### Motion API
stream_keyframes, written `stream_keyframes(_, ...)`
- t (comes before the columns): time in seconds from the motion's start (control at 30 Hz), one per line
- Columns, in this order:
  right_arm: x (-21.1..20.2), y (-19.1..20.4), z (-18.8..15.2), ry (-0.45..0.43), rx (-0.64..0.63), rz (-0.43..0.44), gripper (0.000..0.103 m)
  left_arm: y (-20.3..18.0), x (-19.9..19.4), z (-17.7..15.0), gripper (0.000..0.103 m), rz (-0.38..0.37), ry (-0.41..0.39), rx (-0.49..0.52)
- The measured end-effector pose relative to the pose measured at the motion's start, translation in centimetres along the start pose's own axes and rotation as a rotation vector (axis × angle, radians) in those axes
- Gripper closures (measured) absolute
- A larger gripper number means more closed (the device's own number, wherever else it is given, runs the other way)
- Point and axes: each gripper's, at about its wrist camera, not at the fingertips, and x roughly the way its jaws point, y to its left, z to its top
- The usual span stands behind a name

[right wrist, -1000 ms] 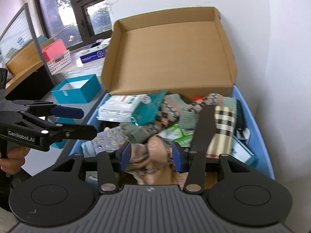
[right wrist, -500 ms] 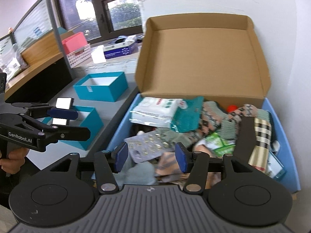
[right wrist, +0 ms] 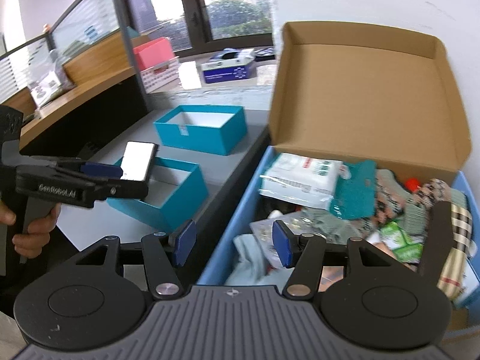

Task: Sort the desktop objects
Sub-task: 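Withdraw the right tool from the cardboard box, then grasp the silver-white box in the teal box with the left tool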

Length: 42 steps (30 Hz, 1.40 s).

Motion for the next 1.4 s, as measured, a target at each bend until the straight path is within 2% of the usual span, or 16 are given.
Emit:
stream_keyframes(0.3,1.4,1.8,0.9,0.001,-0.027,0.048,0.039,3.5,0.0,0.7,0.010,0.082,-0.012,-0.072)
stream_keyframes(0.53,1.9,2.3,0.9,0.011,-0.030,0.064,0.039,5.0,1.0,1.0,0.011,0.068,-0.007,-0.115)
stream_keyframes(0.93,2.8,2.1,0.9,0.018,-0.018,0.080,0.039,4.5,3.3,0.7,0.021,0.115,0.023,-0.083)
stream_keyframes(1.0,2.9,2.1,1.0,0.017,-0.018,0.082,0.039,4.2,3.5,0.7,0.024,0.136,0.020,-0.067)
stream_keyframes(1.07,3.0,2.1,0.9,0.016,-0.017,0.086,0.039,3.9,3.6,0.5,0.031,0.162,0.016,-0.044)
stream_keyframes(1.27,3.3,2.1,0.9,0.012,-0.014,0.096,0.039,4.0,3.5,0.5,0.032,0.180,0.009,-0.044)
stream_keyframes(1.4,3.4,2.5,1.2,0.003,-0.017,0.110,0.039,4.2,2.9,0.5,0.032,0.163,0.001,-0.072)
